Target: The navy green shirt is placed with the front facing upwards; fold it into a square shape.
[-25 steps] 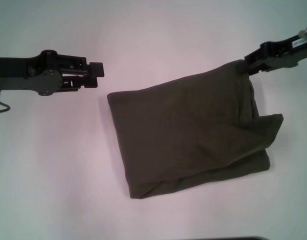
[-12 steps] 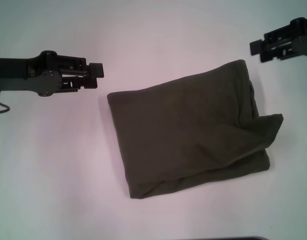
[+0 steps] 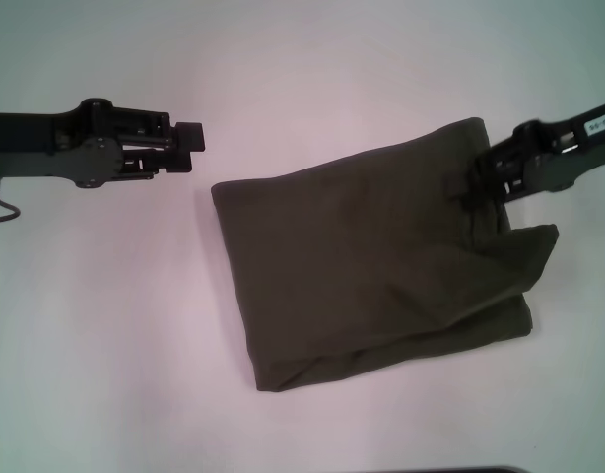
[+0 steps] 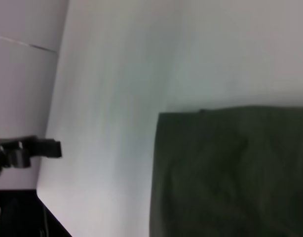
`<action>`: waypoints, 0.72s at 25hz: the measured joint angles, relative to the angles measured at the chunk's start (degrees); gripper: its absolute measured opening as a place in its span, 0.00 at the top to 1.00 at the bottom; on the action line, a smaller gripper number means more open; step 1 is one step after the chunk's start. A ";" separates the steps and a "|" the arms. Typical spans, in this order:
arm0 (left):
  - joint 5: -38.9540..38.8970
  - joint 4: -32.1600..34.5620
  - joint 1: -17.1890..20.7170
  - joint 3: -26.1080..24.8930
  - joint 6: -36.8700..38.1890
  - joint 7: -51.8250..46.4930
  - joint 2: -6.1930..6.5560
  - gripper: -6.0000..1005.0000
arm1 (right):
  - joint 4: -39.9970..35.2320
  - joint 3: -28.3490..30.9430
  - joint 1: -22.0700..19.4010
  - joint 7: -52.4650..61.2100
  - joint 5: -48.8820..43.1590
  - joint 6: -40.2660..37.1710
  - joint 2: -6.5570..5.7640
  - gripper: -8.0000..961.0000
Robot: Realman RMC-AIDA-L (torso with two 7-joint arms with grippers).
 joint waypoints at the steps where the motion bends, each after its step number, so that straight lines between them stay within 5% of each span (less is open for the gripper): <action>1: -0.02 0.00 0.02 0.00 -0.01 0.00 0.00 0.56 | 0.01 -1.01 0.15 0.43 -0.08 0.04 0.01 0.53; 18: -0.02 0.00 0.35 -0.20 -0.50 0.00 0.09 0.56 | -0.42 -3.15 -0.69 2.98 -5.38 -4.69 -0.62 0.53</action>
